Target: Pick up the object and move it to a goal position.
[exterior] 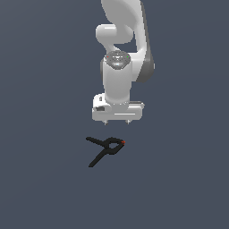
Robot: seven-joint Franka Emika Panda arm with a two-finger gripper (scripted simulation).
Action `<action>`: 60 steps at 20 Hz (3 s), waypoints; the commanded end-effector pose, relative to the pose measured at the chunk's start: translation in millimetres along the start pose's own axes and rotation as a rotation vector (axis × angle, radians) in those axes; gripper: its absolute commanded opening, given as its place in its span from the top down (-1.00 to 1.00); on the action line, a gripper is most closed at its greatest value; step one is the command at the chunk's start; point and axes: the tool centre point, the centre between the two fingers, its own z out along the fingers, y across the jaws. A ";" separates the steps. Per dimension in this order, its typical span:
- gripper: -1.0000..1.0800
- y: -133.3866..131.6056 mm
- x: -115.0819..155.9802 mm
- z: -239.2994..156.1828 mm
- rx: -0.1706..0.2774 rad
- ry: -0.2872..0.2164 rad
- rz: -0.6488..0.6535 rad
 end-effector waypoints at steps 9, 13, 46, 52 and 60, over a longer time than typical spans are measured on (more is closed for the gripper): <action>-0.23 -13.8 2.7 -5.5 0.012 0.013 -0.027; -0.23 -12.1 2.8 -4.4 0.010 0.011 -0.035; -0.23 75.3 11.4 71.6 -0.082 -0.144 -0.733; -0.23 96.2 10.3 89.7 -0.086 -0.190 -0.894; -0.23 120.2 7.6 110.8 -0.081 -0.245 -1.079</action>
